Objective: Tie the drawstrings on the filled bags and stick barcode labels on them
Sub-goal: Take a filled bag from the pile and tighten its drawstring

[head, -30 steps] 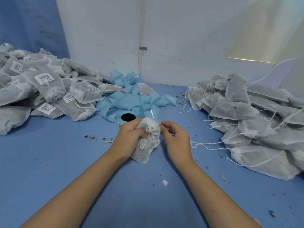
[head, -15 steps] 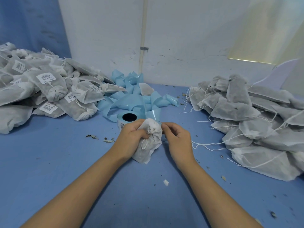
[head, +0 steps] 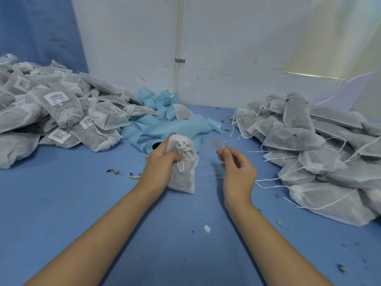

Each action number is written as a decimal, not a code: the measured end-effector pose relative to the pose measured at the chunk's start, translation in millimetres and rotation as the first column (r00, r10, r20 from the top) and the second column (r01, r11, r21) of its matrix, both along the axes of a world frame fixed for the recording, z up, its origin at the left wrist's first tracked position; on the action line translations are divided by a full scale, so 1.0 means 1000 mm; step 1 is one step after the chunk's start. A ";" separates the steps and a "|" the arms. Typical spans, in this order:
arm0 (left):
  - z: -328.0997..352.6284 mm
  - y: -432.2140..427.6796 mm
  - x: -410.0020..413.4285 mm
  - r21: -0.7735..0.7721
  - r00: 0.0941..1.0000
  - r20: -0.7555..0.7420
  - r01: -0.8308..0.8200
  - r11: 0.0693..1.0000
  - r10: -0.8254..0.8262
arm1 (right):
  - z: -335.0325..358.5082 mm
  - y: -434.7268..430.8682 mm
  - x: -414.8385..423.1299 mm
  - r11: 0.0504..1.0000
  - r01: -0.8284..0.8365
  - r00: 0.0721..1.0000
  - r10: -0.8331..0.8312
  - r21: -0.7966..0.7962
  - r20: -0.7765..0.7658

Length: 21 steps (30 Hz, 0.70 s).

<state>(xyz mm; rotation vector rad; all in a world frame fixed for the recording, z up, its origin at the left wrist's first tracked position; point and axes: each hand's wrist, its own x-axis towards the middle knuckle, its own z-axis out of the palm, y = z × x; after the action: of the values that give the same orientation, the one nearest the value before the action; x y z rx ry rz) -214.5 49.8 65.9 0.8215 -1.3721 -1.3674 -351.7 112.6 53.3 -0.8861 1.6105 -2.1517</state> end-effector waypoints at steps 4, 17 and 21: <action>0.008 -0.001 -0.003 -0.002 0.985 -0.119 -0.125 0.992 0.124 | 0.003 0.005 0.011 1.000 -0.012 0.982 0.012 0.002 -0.191; 0.015 0.007 -0.007 -0.214 0.944 -0.178 -0.313 0.925 0.278 | -0.002 0.004 0.025 0.978 0.073 0.654 -0.197 -0.197 -0.731; 0.015 0.007 -0.008 -0.239 0.943 -0.200 -0.312 0.920 0.267 | -0.003 0.004 0.027 0.977 0.059 0.632 -0.195 -0.204 -0.750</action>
<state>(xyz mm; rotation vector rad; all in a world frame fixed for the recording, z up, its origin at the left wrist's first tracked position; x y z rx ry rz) -222.6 57.0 80.8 0.6825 -1.2177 -0.9703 -325.2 116.5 50.6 -2.0211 1.8926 -2.1342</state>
